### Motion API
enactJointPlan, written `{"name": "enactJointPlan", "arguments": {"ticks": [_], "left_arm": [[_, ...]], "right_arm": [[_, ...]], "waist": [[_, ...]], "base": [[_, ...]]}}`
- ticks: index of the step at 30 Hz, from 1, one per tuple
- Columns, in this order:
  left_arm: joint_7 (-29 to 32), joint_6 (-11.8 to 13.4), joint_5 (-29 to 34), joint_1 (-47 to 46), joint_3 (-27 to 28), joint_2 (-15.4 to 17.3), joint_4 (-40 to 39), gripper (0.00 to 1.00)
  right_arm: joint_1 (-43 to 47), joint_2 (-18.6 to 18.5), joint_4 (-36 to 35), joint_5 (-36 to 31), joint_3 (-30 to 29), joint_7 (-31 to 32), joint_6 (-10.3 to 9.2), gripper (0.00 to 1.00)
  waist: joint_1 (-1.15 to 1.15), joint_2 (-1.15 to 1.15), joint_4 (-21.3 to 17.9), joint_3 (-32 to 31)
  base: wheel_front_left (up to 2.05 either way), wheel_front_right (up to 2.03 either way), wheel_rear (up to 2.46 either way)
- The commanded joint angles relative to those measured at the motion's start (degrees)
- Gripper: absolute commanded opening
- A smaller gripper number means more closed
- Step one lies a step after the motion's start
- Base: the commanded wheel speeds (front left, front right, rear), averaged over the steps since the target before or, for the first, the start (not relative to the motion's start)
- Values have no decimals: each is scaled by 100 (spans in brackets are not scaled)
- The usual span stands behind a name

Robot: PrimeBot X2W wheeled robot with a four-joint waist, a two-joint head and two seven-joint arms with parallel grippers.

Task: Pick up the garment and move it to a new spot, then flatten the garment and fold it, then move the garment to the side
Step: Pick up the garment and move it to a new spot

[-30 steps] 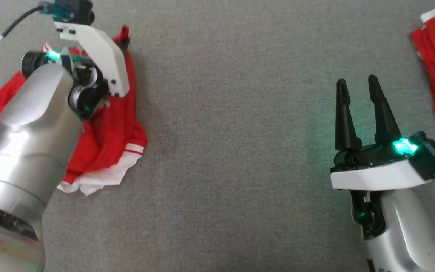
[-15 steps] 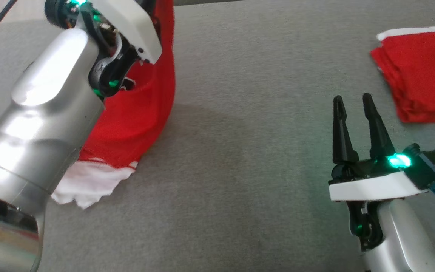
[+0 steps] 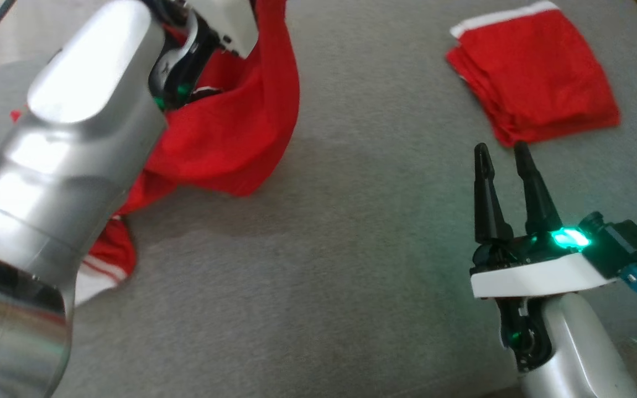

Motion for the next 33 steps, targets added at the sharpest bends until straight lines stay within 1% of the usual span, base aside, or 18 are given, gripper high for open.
{"name": "enactJointPlan", "arguments": {"ticks": [1,6,8,9,10,13,14,16,19,22,24,29,33], "left_arm": [[-63,37,63,-450,141,110,-89,0],[-213,37,420,-764,-89,50,336,0],[-232,39,443,-842,-102,26,647,0],[-229,35,504,-891,-159,23,794,60],[-220,33,558,-938,-211,12,949,100],[-169,10,721,-1065,-417,-25,1356,100],[-220,-5,844,-1123,-560,-26,1577,100],[-364,-15,975,-1176,-688,-4,1752,100],[-549,-27,899,-1185,-663,-26,1980,100],[-778,-36,828,-1202,-632,-28,2128,100],[-966,-40,773,-1184,-609,-36,2178,100],[-1427,-44,706,-954,-592,13,2128,100],[-1614,121,529,-301,-289,116,1837,100]], "right_arm": [[-101,-19,-187,53,159,-61,39,100],[-174,-19,-221,229,344,-61,39,100],[-194,-19,-238,296,455,-61,39,100],[-204,-19,-248,325,513,-61,39,100],[-213,-19,-261,351,562,-61,39,100],[-256,-19,-301,426,653,-61,39,100],[-270,-19,-312,467,678,-61,39,100],[-270,-19,-312,491,689,-61,39,100],[-260,-19,-295,484,673,-61,39,100],[-266,-19,-273,414,620,-61,39,100],[-263,-19,-263,339,551,-61,39,100],[-214,-19,-196,-23,290,-61,39,100],[-76,-19,-66,-311,-164,-61,39,100]], "waist": [[0,0,-243,167],[0,0,-651,387],[0,0,-809,476],[0,0,-881,524],[0,0,-940,579],[0,0,-1073,734],[0,0,-1120,794],[0,0,-1136,822],[0,0,-1087,822],[0,0,-932,756],[0,0,-755,662],[0,0,-164,311],[0,0,404,-51]], "base": [[0,0,0],[0,0,0],[0,0,0],[0,0,0],[0,0,0],[0,0,0],[0,0,0],[0,0,0],[0,0,0],[0,0,0],[0,0,0],[0,0,0],[0,0,0]]}}
